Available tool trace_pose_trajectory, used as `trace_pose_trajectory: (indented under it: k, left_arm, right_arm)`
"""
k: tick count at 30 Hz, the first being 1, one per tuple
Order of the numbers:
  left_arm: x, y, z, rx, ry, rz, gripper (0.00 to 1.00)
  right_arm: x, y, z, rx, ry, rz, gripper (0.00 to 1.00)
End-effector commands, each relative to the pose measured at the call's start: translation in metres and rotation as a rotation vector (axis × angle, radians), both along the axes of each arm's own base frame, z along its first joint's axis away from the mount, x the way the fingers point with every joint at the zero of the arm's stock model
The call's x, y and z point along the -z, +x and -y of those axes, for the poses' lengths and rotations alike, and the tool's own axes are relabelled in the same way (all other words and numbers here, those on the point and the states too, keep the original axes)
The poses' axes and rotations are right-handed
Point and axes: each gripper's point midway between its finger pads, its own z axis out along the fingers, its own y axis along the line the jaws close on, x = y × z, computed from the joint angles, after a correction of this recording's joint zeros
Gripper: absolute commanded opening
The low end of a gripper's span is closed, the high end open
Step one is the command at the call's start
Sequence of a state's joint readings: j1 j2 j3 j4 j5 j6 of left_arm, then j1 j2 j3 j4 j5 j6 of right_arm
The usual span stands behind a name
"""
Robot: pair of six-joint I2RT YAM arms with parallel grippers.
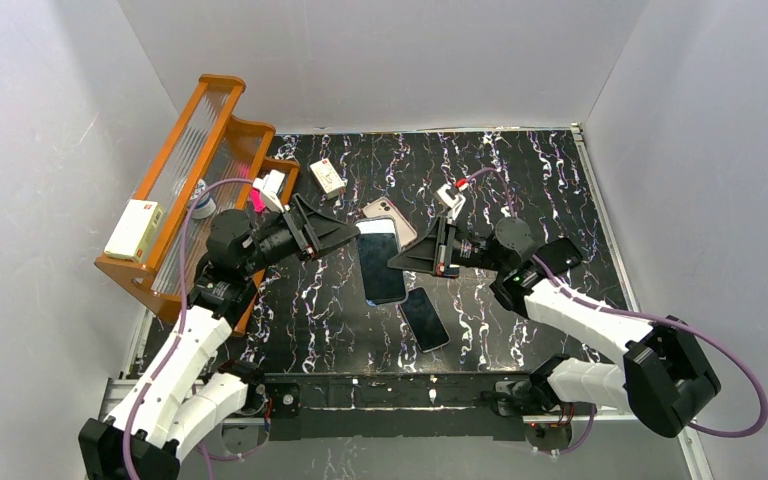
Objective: Put the phone into the phone case
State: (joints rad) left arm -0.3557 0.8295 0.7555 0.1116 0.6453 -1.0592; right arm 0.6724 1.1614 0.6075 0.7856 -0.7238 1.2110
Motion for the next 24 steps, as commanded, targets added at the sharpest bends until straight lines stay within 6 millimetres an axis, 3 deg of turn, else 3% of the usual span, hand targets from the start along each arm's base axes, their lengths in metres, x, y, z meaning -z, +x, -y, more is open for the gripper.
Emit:
trace_pose_trajectory:
  k: [1,12,18,24]
  left_arm:
    - [-0.023,-0.01,0.008,0.076,-0.118,0.049,0.69]
    - [-0.021,-0.008,0.01,0.085,-0.19,0.023,0.49]
    - [-0.017,-0.006,0.012,0.087,-0.186,0.005,0.01]
    - [0.012,0.001,0.008,0.044,-0.031,-0.047,0.0]
  right_arm:
    - [-0.035,-0.011,0.004,-0.053,0.133,0.062,0.01]
    - [-0.025,-0.01,-0.001,-0.09,0.144,0.015,0.01]
    - [-0.021,-0.008,-0.003,-0.094,0.138,0.0,0.01]
    - [-0.014,-0.005,-0.006,-0.089,0.11,-0.008,0.01]
